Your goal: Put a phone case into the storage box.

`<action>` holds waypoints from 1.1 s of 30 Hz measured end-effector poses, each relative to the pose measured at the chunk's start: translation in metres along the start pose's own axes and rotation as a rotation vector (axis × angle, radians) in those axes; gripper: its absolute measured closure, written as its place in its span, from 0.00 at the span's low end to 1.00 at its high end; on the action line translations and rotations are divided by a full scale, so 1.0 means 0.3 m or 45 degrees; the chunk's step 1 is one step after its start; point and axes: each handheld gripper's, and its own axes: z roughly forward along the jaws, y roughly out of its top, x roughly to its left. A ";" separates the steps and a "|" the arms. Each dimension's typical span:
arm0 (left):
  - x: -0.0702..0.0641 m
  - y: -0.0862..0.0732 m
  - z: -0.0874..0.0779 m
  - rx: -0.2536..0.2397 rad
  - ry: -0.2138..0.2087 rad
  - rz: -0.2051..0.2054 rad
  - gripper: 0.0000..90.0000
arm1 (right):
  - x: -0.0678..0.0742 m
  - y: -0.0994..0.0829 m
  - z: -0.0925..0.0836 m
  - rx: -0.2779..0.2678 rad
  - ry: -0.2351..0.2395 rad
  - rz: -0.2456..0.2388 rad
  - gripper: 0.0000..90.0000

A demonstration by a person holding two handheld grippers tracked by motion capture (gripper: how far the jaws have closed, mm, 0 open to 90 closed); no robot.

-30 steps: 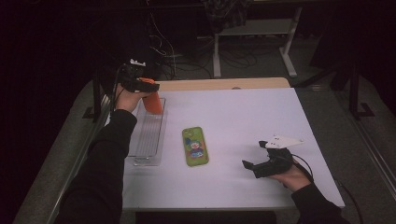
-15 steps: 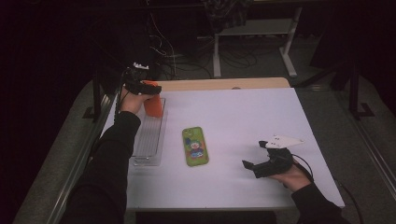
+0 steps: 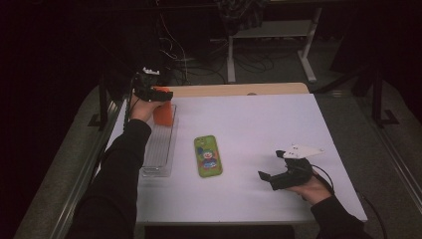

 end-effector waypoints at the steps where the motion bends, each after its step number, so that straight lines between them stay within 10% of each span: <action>1: 0.002 0.000 0.000 0.001 -0.003 -0.005 0.11 | 0.000 0.000 0.000 0.001 0.000 0.001 0.00; 33: 0.072 -0.001 -0.045 -0.049 -0.006 -0.080 0.07 | 0.000 0.000 0.001 0.004 0.007 0.007 0.00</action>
